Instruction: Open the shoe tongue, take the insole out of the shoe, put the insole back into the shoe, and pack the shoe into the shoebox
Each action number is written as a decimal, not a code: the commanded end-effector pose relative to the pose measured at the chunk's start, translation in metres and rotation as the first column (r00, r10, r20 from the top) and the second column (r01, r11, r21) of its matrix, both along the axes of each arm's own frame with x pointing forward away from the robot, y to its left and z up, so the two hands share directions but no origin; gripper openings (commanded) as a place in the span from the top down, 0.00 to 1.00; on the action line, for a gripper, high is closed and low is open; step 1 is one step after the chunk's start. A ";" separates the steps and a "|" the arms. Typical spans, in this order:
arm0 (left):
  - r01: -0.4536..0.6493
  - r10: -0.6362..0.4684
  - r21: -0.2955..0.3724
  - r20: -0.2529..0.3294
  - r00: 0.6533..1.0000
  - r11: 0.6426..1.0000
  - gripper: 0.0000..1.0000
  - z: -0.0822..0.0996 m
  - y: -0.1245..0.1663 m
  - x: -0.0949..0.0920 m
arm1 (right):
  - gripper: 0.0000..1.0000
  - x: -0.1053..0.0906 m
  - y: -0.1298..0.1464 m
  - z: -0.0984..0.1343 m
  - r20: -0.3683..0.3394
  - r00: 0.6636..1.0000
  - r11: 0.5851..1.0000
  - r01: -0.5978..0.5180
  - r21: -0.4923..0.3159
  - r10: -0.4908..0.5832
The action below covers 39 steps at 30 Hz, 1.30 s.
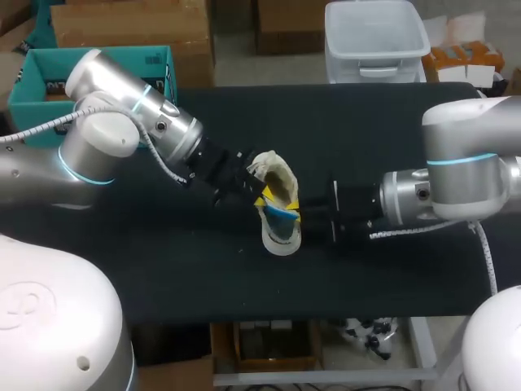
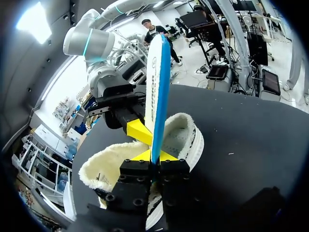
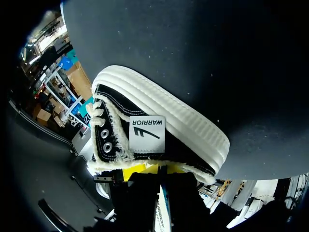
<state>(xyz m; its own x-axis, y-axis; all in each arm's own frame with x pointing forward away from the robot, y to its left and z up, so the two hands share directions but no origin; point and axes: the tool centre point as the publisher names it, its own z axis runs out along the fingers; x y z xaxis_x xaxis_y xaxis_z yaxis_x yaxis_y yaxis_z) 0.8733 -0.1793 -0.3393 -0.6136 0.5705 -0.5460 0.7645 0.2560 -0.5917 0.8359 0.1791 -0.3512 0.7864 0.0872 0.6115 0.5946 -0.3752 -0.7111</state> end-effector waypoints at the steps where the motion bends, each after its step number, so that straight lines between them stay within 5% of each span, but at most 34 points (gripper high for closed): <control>1: 0.001 -0.001 0.000 -0.009 1.000 1.000 1.00 -0.004 -0.003 0.004 | 1.00 0.003 0.001 -0.001 -0.004 1.000 1.000 -0.004 -0.010 0.004; 2: 0.001 -0.001 0.002 -0.011 1.000 1.000 1.00 -0.004 -0.003 0.004 | 1.00 0.003 0.000 -0.001 -0.003 1.000 1.000 -0.003 -0.011 0.003; 4: 0.011 -0.011 0.000 -0.022 1.000 1.000 0.51 -0.001 -0.003 0.001 | 1.00 0.002 -0.001 0.001 -0.004 1.000 1.000 0.005 -0.024 -0.006; 6: 0.030 -0.031 -0.012 -0.019 0.999 0.999 0.29 0.004 -0.002 -0.004 | 1.00 0.000 -0.002 0.003 -0.005 1.000 0.999 0.013 -0.032 -0.013; 9: 0.055 -0.055 -0.025 -0.004 0.998 0.998 0.36 0.012 -0.002 -0.012 | 1.00 -0.001 -0.003 0.003 -0.005 1.000 0.999 0.020 -0.036 -0.020; 11: 0.067 -0.067 -0.030 0.008 0.998 0.997 0.55 0.016 -0.002 -0.016 | 1.00 -0.001 -0.003 0.003 -0.005 1.000 0.999 0.023 -0.037 -0.023; 14: 0.080 -0.080 -0.036 0.019 0.997 0.996 1.00 0.019 -0.003 -0.020 | 1.00 -0.001 -0.003 0.002 -0.006 1.000 0.999 0.025 -0.037 -0.026; 19: 0.089 -0.088 -0.032 0.027 0.996 0.996 1.00 0.016 -0.006 -0.021 | 1.00 0.000 -0.001 0.000 -0.008 1.000 0.999 0.025 -0.029 -0.025; 22: 0.087 -0.086 -0.030 0.025 0.996 0.996 1.00 0.015 -0.006 -0.019 | 0.56 -0.004 0.001 0.004 -0.009 1.000 0.999 0.025 -0.028 -0.025; 24: 0.086 -0.085 -0.029 0.027 0.996 0.996 1.00 0.014 -0.005 -0.019 | 0.00 -0.008 0.002 0.009 -0.013 1.000 0.999 0.028 -0.036 -0.029; 27: 0.083 -0.083 -0.028 0.029 0.996 0.996 1.00 0.015 -0.004 -0.018 | 0.00 -0.016 0.004 0.017 -0.014 0.999 0.998 0.035 -0.056 -0.036; 28: 0.082 -0.081 -0.028 0.029 0.996 0.996 1.00 0.015 -0.003 -0.017 | 0.11 -0.019 0.004 0.020 -0.013 0.999 0.998 0.038 -0.059 -0.039; 30: 0.079 -0.078 -0.027 0.029 0.996 0.996 1.00 0.015 -0.002 -0.017 | 0.51 -0.021 0.004 0.024 -0.010 0.999 0.997 0.043 -0.069 -0.044; 32: 0.077 -0.076 -0.026 0.029 0.997 0.997 1.00 0.014 -0.002 -0.017 | 0.58 -0.021 0.005 0.025 -0.007 0.999 0.997 0.042 -0.071 -0.043; 35: 0.075 -0.074 -0.027 0.028 0.997 0.997 1.00 0.014 -0.003 -0.017 | 0.93 -0.016 0.007 0.023 -0.001 0.999 0.997 0.033 -0.069 -0.033; 36: 0.075 -0.075 -0.027 0.028 0.997 0.997 1.00 0.014 -0.003 -0.017 | 1.00 -0.015 0.007 0.021 -0.003 1.000 0.998 0.028 -0.064 -0.028; 39: 0.078 -0.077 -0.026 0.027 0.997 0.997 1.00 0.013 -0.004 -0.018 | 1.00 -0.011 0.008 0.017 -0.007 1.000 0.998 0.016 -0.056 -0.017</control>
